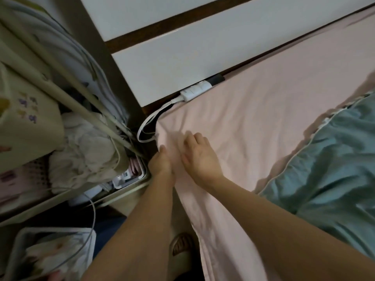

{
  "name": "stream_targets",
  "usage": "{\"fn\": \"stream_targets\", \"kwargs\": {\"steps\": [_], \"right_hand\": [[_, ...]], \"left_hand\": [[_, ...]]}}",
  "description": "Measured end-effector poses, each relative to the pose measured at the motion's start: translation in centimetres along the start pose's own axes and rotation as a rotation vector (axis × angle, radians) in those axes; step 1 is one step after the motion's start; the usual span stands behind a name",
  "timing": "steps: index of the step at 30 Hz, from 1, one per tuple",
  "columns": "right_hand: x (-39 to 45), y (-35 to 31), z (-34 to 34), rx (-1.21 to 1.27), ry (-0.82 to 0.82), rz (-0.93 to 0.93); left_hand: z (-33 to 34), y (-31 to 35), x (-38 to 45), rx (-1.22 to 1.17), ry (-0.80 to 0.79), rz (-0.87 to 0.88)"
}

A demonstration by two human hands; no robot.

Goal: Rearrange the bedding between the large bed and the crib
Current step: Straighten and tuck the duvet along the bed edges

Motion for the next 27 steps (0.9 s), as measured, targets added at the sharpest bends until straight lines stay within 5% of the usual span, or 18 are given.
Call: {"fn": "stream_targets", "kwargs": {"steps": [4, 6, 10, 13, 18, 23, 27], "right_hand": [[0.6, -0.4, 0.4, 0.129, 0.001, 0.043], [0.5, -0.3, 0.5, 0.132, -0.024, 0.047], [-1.0, -1.4, 1.1, -0.027, -0.229, 0.024], [-2.0, -4.0, 1.1, -0.159, -0.245, 0.085], [-2.0, -7.3, 3.8, -0.186, -0.261, 0.18], [-0.6, -9.0, 3.7, -0.063, -0.317, 0.281], [-2.9, -8.2, 3.5, -0.242, -0.28, 0.062]], "left_hand": [[-0.3, 0.3, 0.8, -0.15, -0.259, -0.231], [-1.2, 1.0, 1.3, -0.116, -0.261, -0.243], [-4.6, 3.2, 2.7, 0.011, -0.052, -0.062], [-5.0, 5.4, 1.7, 0.03, -0.092, 0.06], [-4.8, 10.1, -0.4, 0.298, 0.094, 0.473], [-4.4, 12.5, -0.7, 0.236, 0.132, 0.587], [-4.5, 12.6, -1.2, 0.224, 0.139, 0.623]]}}
Point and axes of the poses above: each hand's wrist, its own x-axis towards the middle knuckle, its own z-axis out of the palm, y = z × x, the point moved 4 cm from there along x, towards the middle knuckle, and after that the axes turned 9 degrees about -x, right-handed, at the moved point
